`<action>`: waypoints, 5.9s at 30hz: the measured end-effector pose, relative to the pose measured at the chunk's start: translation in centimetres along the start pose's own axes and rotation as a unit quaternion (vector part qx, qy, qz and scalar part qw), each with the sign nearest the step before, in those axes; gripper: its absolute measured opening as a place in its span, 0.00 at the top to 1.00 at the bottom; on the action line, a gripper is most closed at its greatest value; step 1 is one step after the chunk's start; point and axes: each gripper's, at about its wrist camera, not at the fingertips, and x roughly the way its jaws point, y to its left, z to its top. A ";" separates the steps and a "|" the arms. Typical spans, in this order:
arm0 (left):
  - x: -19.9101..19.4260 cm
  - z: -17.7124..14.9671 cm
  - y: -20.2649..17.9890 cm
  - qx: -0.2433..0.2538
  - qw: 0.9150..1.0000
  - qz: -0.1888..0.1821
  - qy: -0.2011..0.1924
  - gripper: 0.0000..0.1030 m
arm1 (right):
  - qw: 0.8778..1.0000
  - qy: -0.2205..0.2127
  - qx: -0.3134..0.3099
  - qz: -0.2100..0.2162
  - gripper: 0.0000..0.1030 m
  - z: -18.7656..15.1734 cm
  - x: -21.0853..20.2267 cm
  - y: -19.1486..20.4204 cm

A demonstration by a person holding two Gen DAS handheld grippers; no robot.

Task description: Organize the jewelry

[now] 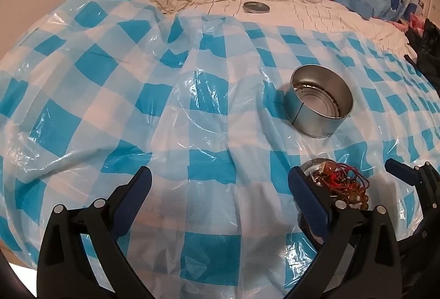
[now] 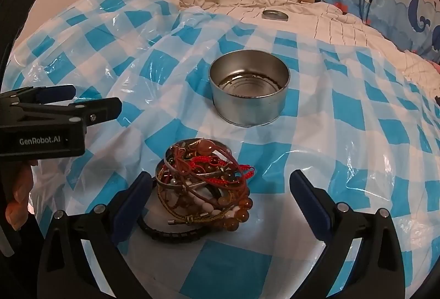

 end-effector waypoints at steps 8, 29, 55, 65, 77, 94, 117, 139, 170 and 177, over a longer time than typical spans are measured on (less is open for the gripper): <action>-0.1 0.0 -0.2 0.008 1.000 0.005 -0.002 0.07 | 1.000 -0.001 -0.003 -0.005 0.07 0.0 0.1 0.4; 0.0 -0.2 -0.7 0.025 1.000 0.010 -0.004 0.07 | 1.000 -0.016 -0.018 -0.003 0.07 0.0 -0.4 0.7; 0.1 -0.3 -1.5 0.034 0.999 0.014 -0.005 0.07 | 0.999 -0.017 -0.017 0.021 0.38 -0.1 -0.4 0.5; 0.5 0.1 -1.1 0.021 1.000 0.011 0.000 0.07 | 0.994 -0.013 0.055 0.097 0.96 0.0 -0.8 -1.9; 2.4 -0.2 -4.6 0.075 0.996 -0.046 0.006 0.07 | 0.954 -0.104 0.206 0.190 0.96 0.9 -4.6 -8.5; 4.6 -0.7 -9.3 0.132 0.986 -0.103 0.020 0.07 | 0.937 -0.109 0.256 0.214 0.96 0.6 -4.6 -11.6; 3.8 -0.7 -8.3 0.089 0.976 -0.194 0.032 0.42 | 0.936 -0.105 0.256 0.216 0.96 0.4 -4.5 -11.5; 7.7 9.6 -9.5 0.033 0.979 -0.200 -0.008 0.42 | 0.941 -0.122 0.243 0.201 0.96 0.9 -5.5 -11.2; 1.5 -0.4 -4.1 0.046 0.991 -0.124 0.010 0.14 | 0.946 -0.075 0.295 0.114 0.34 0.3 -4.0 -13.0; 0.8 -2.3 -7.6 0.126 0.984 -0.128 0.008 0.14 | 0.944 -0.069 0.296 0.132 0.30 0.1 -3.7 -12.5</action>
